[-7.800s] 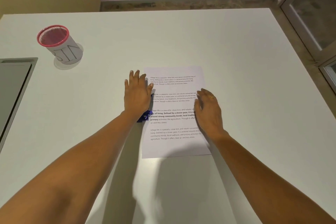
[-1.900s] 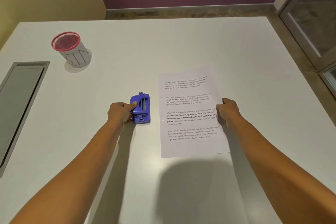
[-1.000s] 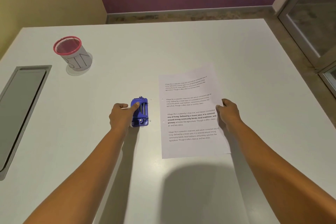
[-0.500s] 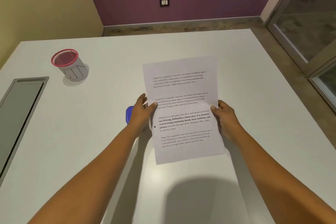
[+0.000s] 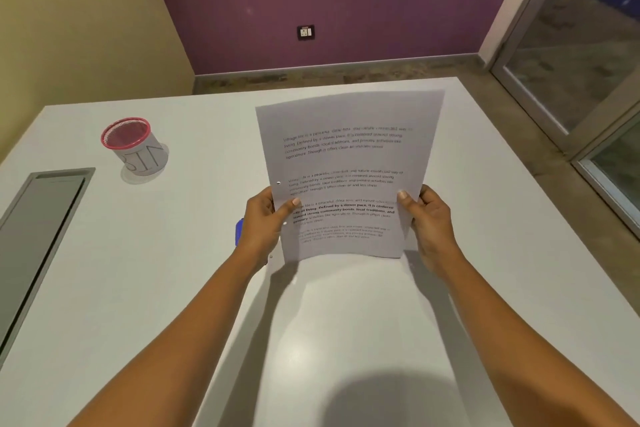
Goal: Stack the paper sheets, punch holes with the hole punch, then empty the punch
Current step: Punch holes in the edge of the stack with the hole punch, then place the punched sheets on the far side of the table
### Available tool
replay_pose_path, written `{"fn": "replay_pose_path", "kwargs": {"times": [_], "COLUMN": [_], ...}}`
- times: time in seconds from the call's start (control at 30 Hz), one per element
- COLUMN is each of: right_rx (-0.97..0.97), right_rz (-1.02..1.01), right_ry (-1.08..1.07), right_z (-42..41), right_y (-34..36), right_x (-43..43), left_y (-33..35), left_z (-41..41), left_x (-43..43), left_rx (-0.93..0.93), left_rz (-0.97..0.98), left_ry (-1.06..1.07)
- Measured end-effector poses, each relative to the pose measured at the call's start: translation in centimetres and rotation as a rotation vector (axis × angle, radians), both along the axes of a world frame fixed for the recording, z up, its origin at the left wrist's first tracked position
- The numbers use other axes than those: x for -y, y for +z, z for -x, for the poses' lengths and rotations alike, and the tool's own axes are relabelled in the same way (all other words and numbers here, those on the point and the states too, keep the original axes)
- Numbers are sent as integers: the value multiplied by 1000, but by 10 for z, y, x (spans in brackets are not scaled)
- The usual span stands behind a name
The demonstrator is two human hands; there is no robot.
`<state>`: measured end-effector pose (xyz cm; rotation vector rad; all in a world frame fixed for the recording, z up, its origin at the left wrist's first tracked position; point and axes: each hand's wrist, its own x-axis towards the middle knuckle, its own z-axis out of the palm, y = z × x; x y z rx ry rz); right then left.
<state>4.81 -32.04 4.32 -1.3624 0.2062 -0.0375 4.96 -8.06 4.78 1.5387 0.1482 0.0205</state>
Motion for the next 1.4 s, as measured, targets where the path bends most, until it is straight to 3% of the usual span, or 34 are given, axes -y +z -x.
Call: {"fn": "replay_pose_path", "kwargs": {"times": [0.7,1.4], "right_rx": [-101,-301], "right_rz": [172,705], "right_ry": [8,-43], "right_z": [-6,-194], "right_y": [-15,-11], "right_x": [6,149], "left_y": [-9,-19], "left_z": [-7,-188], "left_x": [18,161], "left_rx": [-93,-309], "left_rz": [-28,-243], "left_ry": [24,-71]}}
